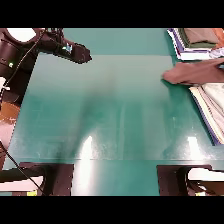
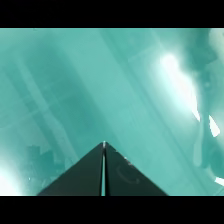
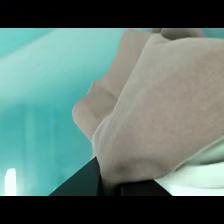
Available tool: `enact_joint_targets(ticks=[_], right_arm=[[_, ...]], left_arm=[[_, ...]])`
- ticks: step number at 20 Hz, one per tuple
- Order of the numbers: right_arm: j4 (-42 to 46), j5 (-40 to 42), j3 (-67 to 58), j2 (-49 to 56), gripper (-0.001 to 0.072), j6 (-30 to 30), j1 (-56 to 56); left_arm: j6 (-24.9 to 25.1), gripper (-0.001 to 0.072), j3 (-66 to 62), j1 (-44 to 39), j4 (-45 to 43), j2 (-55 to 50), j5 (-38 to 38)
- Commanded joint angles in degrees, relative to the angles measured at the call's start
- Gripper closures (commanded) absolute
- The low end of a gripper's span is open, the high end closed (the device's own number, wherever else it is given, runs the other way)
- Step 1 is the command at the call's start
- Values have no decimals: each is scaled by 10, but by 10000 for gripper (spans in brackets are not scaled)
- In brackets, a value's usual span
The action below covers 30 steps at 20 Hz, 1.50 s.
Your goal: Fold the shirts.
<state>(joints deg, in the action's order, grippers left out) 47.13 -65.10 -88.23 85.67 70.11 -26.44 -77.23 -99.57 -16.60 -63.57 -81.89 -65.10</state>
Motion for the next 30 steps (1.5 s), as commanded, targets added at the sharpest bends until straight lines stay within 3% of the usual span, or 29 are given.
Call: enact_joint_targets(ticks=[1,7,11,18,20,22,30], right_arm=[[2,72,-5,14,695,-12,-42],[-11,44,-160,39,696,-12,-40],[-10,-19,-249,29,696,-12,-59],[1,-141,-252,-6,696,6,-130],[47,-200,-251,-6,695,22,-148],[77,-209,-219,-21,695,45,-165],[212,-200,30,-147,693,45,-233]], left_arm=[[-4,680,0,-6,4,0,4],[-4,680,0,-5,3,0,4],[-4,680,0,-5,3,0,-1],[-4,680,0,-6,3,-1,-17],[-3,680,0,-5,3,-1,-28],[-3,680,0,-6,4,-1,-32],[-3,680,0,-5,3,-1,-52]])
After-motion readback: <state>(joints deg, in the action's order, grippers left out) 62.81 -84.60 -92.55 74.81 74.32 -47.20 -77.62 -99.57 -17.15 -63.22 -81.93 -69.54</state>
